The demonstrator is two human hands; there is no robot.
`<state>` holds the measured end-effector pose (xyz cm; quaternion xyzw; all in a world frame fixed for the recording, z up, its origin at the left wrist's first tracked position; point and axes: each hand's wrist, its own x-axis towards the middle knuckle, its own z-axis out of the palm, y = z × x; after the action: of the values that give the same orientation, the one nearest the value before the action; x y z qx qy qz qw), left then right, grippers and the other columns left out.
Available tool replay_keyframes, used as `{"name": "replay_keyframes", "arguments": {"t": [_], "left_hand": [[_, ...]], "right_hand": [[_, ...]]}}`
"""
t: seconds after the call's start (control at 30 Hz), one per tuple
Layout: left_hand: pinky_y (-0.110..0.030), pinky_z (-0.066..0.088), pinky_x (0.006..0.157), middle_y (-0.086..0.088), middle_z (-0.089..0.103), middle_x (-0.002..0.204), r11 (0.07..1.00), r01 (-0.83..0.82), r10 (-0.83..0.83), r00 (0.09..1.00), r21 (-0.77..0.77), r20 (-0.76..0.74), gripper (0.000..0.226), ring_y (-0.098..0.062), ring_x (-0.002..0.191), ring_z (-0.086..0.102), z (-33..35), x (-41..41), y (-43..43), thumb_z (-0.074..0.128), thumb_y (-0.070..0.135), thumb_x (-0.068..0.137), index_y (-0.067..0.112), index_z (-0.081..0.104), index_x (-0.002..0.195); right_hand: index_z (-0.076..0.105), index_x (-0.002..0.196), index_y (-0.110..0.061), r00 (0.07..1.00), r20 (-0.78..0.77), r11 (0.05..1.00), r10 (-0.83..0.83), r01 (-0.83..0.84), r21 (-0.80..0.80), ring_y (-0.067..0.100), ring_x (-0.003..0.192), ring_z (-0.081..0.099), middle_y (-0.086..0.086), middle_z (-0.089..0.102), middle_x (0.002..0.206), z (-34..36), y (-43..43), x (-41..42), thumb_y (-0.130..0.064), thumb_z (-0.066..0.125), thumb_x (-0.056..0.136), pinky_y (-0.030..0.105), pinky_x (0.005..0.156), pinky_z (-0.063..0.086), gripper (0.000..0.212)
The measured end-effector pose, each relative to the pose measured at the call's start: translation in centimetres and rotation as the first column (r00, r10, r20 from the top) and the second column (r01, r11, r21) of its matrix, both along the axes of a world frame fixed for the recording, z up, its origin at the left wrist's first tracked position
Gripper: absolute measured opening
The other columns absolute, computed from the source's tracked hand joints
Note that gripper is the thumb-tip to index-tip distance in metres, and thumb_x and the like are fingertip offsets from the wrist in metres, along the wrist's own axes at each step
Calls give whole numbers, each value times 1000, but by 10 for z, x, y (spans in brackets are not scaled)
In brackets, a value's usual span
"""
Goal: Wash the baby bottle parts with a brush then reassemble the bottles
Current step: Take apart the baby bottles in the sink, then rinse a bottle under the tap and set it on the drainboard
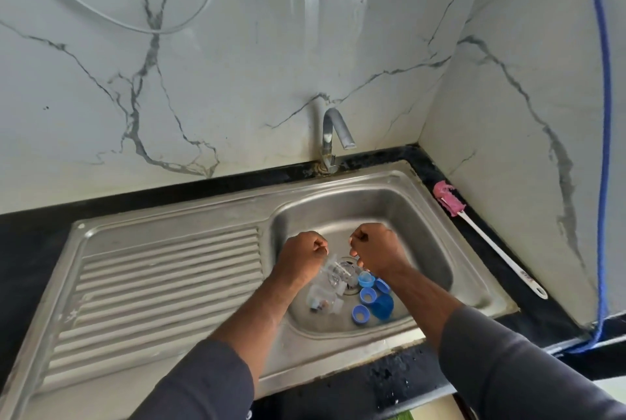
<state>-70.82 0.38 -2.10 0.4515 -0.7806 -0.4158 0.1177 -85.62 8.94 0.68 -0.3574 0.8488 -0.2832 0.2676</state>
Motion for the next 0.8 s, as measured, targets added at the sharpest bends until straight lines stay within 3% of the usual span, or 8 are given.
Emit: {"name": "replay_keyframes", "arguments": {"t": [0.2,0.33,0.43,0.53,0.6,0.7,0.8], "left_hand": [[-54,59,72,-10,71,78,979,-198,201,975,39,-92,33,-35,77,70,-13,-42,-36,38,41,83,18,63,80],[-33,50,72,-6,72,88,957,-255,257,966,-141,-7,25,-25,81,65,28,-76,-56,48,23,97,13,69,88],[-30,37,70,-9,70,98,946,-265,280,958,-187,59,26,-23,83,58,35,-104,-78,46,17,101,8,70,96],[-29,33,67,-13,69,100,950,-238,256,964,-200,68,23,-23,80,54,37,-128,-97,42,15,102,11,61,89],[-28,34,69,-13,70,107,951,-227,240,970,-211,37,20,-25,85,58,39,-141,-111,43,15,103,11,62,97],[-32,47,84,-15,68,118,947,-273,267,962,-171,-58,29,-32,107,64,41,-156,-129,44,17,105,7,61,125],[-31,47,82,-15,68,113,952,-284,282,959,-111,-33,26,-31,104,64,34,-166,-132,44,13,105,3,63,119]], "right_hand": [[67,72,-17,999,25,996,-44,46,-79,25,66,72,2,73,70,9,-14,-19,-21,58,85,46,68,61,17],[67,68,-17,998,59,993,-37,43,-107,23,62,72,2,72,64,9,-30,-48,-18,58,81,45,68,62,16],[69,69,-17,996,85,990,-33,45,-137,22,68,74,0,73,66,6,-47,-68,-23,62,74,45,73,62,11],[71,70,-19,992,122,987,-28,46,-155,17,69,74,-4,73,65,3,-58,-81,-15,66,79,43,75,63,11],[72,69,-21,984,175,981,-43,75,-178,15,68,74,-5,73,65,2,-65,-86,-11,67,80,44,76,63,15],[71,74,-35,980,199,974,-28,72,-216,17,72,74,-6,74,67,5,-74,-90,-12,69,76,45,76,62,23],[72,75,-34,975,223,973,-17,67,-220,19,73,74,-4,74,68,4,-80,-92,-12,69,75,45,77,62,23]]}}
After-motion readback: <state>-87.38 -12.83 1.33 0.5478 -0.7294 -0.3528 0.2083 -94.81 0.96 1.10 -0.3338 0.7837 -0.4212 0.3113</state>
